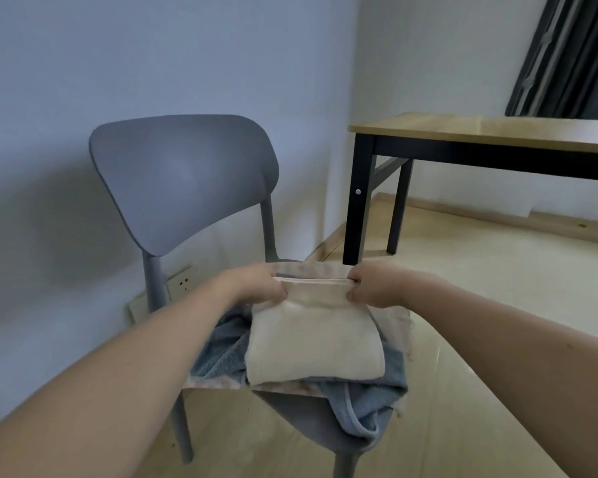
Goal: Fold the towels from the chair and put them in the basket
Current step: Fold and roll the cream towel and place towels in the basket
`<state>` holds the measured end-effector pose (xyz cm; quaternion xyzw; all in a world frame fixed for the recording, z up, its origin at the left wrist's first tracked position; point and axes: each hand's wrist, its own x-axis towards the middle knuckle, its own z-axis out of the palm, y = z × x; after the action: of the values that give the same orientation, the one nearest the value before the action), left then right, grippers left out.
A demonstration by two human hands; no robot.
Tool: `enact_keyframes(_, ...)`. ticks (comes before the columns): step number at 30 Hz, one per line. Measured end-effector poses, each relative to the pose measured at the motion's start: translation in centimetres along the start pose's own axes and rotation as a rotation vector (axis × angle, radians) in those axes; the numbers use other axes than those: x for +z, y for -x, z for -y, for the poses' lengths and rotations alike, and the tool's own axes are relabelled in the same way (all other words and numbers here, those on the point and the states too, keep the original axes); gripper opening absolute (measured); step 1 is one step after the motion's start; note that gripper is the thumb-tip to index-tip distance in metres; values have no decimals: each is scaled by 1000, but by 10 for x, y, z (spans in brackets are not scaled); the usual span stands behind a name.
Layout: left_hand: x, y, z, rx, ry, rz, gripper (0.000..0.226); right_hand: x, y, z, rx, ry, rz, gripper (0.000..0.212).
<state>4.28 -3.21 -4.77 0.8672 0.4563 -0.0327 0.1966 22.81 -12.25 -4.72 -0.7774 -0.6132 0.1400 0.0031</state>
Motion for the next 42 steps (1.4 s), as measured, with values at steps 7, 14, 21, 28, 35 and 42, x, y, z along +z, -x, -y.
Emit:
enact_keyframes(7, 22, -35, 16, -65, -13, 150, 36, 29, -30, -16, 18, -134, 55, 14)
enact_keyframes(14, 18, -27, 17, -36, 135, 128, 33, 23, -25, -10, 16, -260, 47, 35)
enact_keyframes(21, -46, 27, -12, 174, -14, -140, 15, -48, 39, 3, -91, -434, -226, 13)
enact_keyframes(28, -79, 103, -43, 375, -56, -578, 25, -79, 114, 10, -219, -439, -568, 21)
enact_keyframes(35, 57, 151, -13, 527, -442, -209, 17, 53, 162, -6, -241, 11, -172, 22)
enact_keyframes(42, 94, 160, 0, 452, -268, -174, 15, 90, 171, -17, -193, -153, -101, 26)
